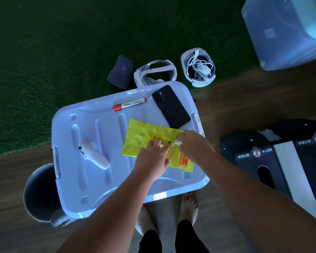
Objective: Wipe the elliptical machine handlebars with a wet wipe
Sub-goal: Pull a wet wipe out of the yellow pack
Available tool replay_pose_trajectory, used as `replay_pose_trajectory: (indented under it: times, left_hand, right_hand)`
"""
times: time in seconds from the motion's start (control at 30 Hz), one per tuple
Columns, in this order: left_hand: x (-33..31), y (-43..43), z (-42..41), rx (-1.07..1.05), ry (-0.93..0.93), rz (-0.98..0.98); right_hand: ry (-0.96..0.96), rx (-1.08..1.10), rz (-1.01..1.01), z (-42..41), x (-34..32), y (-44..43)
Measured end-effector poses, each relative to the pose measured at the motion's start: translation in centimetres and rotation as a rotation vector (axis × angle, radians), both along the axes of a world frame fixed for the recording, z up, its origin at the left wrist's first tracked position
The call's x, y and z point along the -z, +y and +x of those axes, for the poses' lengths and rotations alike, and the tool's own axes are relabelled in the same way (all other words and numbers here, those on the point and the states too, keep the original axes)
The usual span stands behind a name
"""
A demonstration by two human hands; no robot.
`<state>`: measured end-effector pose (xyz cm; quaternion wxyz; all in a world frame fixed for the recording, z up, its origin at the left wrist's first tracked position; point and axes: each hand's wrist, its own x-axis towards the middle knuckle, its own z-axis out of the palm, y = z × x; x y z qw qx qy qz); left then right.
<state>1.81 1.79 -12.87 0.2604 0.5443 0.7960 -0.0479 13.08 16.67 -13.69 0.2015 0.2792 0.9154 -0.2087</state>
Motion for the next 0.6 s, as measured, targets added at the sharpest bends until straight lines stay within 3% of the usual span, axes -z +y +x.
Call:
replay_pose_trajectory:
  times: [0.27, 0.43, 0.6]
  left_hand:
    - [-6.8, 2.2, -0.9, -0.009, -0.014, -0.035]
    - [-15.5, 5.0, -1.3, 0.033, 0.011, -0.005]
    - [-25.2, 7.9, -0.3, 0.104, 0.048, 0.033]
  right_hand:
    - [0.182, 0.425, -0.217, 1.7, -7.9, 2.2]
    - [0.285, 0.501, -0.164, 2.9, -16.4, 4.3]
    - [0.473, 0.718, -0.117, 4.7, -27.0, 6.2]
